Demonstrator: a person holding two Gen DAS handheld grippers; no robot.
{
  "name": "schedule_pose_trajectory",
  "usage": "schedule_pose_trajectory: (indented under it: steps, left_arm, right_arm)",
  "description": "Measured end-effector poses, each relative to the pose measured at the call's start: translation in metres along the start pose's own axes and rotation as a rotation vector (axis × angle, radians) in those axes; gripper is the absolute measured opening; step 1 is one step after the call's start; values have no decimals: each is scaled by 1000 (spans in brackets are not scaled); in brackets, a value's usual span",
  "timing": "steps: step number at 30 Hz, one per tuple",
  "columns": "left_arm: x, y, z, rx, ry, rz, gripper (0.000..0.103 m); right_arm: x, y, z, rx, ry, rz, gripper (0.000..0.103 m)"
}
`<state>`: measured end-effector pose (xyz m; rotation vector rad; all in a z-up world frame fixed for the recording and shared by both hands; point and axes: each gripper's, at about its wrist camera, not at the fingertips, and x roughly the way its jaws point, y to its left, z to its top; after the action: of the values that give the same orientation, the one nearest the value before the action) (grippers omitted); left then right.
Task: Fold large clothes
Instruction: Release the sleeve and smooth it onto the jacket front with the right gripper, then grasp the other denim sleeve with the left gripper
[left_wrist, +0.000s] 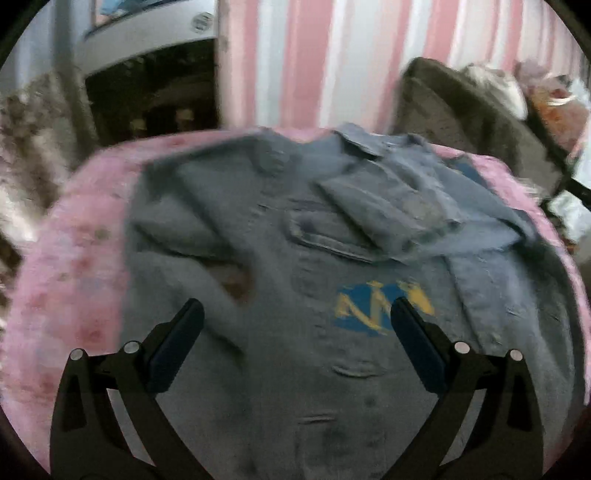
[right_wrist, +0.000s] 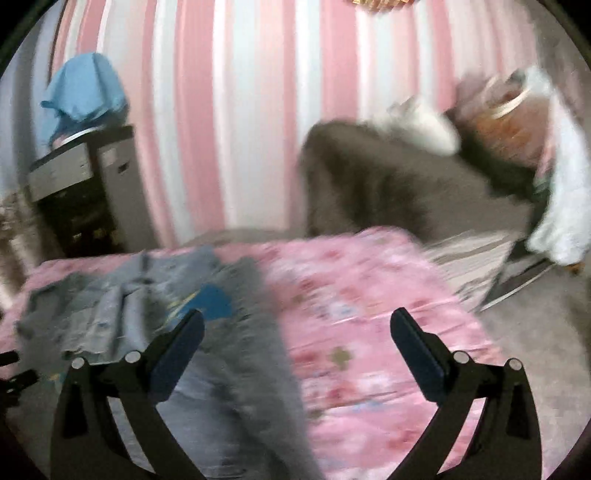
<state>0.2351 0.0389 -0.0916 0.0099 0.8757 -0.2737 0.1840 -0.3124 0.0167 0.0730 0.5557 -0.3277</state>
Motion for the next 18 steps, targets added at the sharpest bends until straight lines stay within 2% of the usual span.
schedule_pose_trajectory:
  steps: [2, 3, 6, 10, 13, 15, 17, 18]
  left_arm:
    - [0, -2, -7, 11, -12, 8, 100]
    - [0, -6, -11, 38, -21, 34, 100]
    - [4, -17, -14, 111, -19, 65, 100]
    - [0, -15, -16, 108, -28, 57, 100]
    - [-2, -10, -10, 89, -15, 60, 100]
    - [-4, -2, 2, 31, 9, 41, 100]
    - [-3, 0, 15, -16, 24, -4, 100]
    - [-2, -2, 22, -29, 28, -23, 100]
  right_arm:
    - [2, -5, -6, 43, 65, -82, 101]
    - [4, -14, -11, 102, 118, -85, 101]
    - [-4, -25, -25, 204, 121, 13, 101]
    - [-32, -29, -34, 159, 62, -16, 100]
    - [-31, -24, -15, 129, 63, 65, 100]
    - [-19, -14, 8, 85, 72, 124, 99]
    - [-7, -1, 19, 29, 73, 163, 83]
    - [9, 8, 24, -22, 86, 171, 70]
